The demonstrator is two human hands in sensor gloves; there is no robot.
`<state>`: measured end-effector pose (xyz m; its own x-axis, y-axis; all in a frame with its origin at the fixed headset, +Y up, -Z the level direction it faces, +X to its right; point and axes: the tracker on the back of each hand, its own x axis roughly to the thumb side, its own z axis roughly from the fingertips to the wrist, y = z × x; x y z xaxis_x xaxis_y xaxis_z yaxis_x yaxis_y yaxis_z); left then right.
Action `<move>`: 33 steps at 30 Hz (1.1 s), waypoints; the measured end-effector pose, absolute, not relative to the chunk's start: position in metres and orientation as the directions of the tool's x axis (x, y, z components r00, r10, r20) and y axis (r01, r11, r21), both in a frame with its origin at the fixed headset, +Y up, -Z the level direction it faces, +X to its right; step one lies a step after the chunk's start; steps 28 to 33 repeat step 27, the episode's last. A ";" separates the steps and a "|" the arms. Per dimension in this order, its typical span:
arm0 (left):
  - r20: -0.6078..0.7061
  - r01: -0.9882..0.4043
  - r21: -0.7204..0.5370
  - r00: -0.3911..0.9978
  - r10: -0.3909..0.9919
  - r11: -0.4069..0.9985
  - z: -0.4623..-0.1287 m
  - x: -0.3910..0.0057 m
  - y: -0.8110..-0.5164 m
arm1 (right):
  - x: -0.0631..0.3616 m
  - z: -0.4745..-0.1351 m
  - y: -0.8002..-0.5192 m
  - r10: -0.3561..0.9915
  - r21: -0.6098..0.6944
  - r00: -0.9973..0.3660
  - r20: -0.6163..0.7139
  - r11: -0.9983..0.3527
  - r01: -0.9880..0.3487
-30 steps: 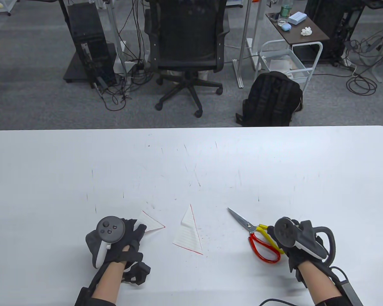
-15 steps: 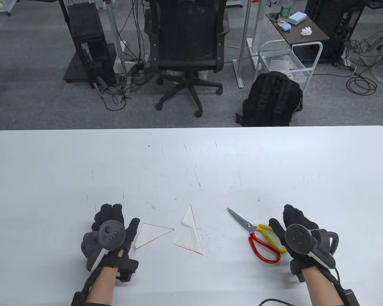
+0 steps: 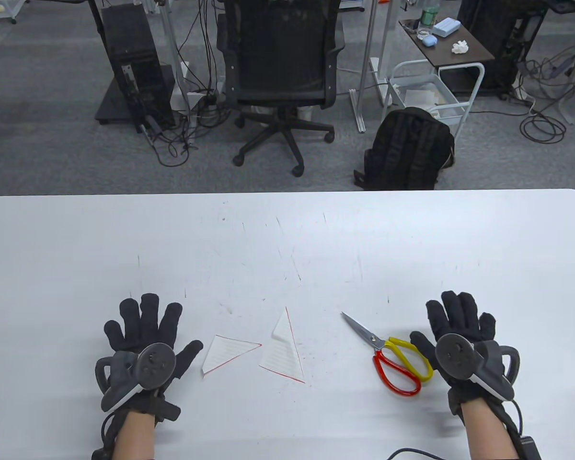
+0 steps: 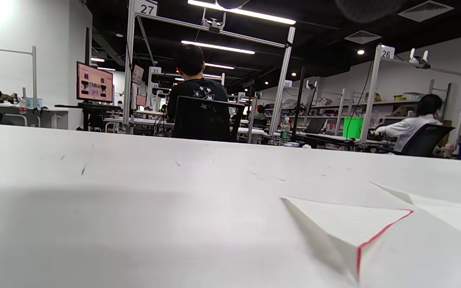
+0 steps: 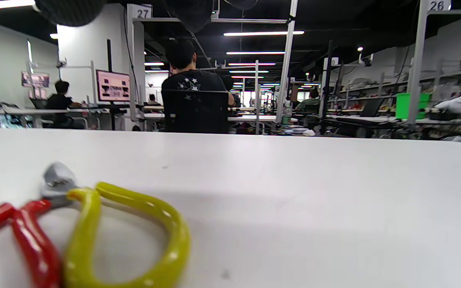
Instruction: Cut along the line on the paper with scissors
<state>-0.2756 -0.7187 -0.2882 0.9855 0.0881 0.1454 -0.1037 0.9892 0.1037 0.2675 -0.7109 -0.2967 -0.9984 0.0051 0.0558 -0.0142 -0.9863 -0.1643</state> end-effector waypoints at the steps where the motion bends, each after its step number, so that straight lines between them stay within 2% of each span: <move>1: 0.145 -0.104 0.103 0.985 0.088 0.989 -0.288 -0.275 -0.719 | 0.269 -0.298 -0.712 -0.014 -0.156 -0.999 0.045 -0.988 0.006; 5: 0.152 -0.163 0.096 0.977 0.147 0.982 -0.289 -0.279 -0.717 | 0.271 -0.299 -0.715 0.048 -0.133 -0.998 0.036 -0.990 -0.052; 12: 0.170 -0.198 0.097 0.969 0.179 0.976 -0.294 -0.276 -0.717 | 0.266 -0.300 -0.716 0.046 -0.132 -0.997 0.061 -0.990 -0.054; 33: 0.174 -0.190 0.090 0.970 0.173 0.978 -0.293 -0.270 -0.720 | 0.262 -0.300 -0.723 0.014 -0.108 -1.000 0.025 -0.994 -0.016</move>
